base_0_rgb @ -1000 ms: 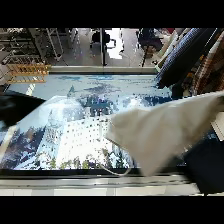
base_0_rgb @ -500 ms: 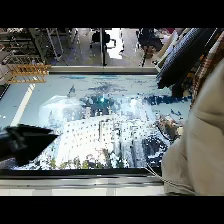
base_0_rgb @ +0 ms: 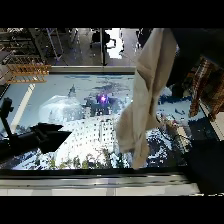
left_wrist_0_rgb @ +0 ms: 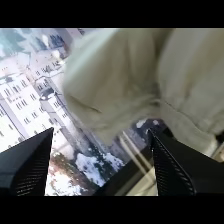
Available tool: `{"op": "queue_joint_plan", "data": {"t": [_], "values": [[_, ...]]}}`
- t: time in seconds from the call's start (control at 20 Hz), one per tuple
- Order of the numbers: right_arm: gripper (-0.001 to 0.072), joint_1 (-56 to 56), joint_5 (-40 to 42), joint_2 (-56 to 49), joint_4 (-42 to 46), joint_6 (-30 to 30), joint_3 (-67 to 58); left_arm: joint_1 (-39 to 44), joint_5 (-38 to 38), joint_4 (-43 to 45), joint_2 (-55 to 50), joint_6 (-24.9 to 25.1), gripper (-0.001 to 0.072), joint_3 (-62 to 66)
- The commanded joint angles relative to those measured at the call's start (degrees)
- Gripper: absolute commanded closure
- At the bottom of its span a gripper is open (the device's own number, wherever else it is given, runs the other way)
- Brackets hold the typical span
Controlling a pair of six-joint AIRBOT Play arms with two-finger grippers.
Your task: Fold the clothes and pants, and hang the long-sleeved shirts on hangers.
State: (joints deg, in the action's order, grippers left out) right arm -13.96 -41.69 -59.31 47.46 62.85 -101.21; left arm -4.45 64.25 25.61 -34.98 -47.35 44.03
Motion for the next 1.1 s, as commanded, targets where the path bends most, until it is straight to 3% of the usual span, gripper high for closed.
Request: {"op": "queue_joint_plan", "data": {"t": [0.0,0.15,0.3,0.45,0.75,1.05], "values": [[0.0700,-3.93,5.29,-1.22,3.87,1.22,-0.04,3.96,-2.60,-1.27,-4.83,11.47,0.0051,-0.72],[0.0700,-3.93,5.57,-2.16,3.85,1.95,-0.04,12.96,-3.23,-6.21,-11.45,20.22,0.0030,-0.72],[0.0700,-3.93,5.90,-5.57,3.85,3.67,-0.04,24.55,-13.97,-6.75,-16.85,23.61,0.0030,-0.72],[0.0700,-3.93,7.15,-9.57,3.89,3.80,-0.04,35.23,-32.09,-6.67,-22.12,24.52,0.0031,-0.72],[0.0700,-3.96,8.46,-13.18,5.20,3.80,-0.07,49.53,-57.31,-5.95,-31.69,24.44,0.0030,-0.68],[0.0700,-4.13,7.80,-14.16,5.33,3.78,-0.07,56.06,-69.83,-6.19,-40.68,24.24,0.0019,3.39]]}}
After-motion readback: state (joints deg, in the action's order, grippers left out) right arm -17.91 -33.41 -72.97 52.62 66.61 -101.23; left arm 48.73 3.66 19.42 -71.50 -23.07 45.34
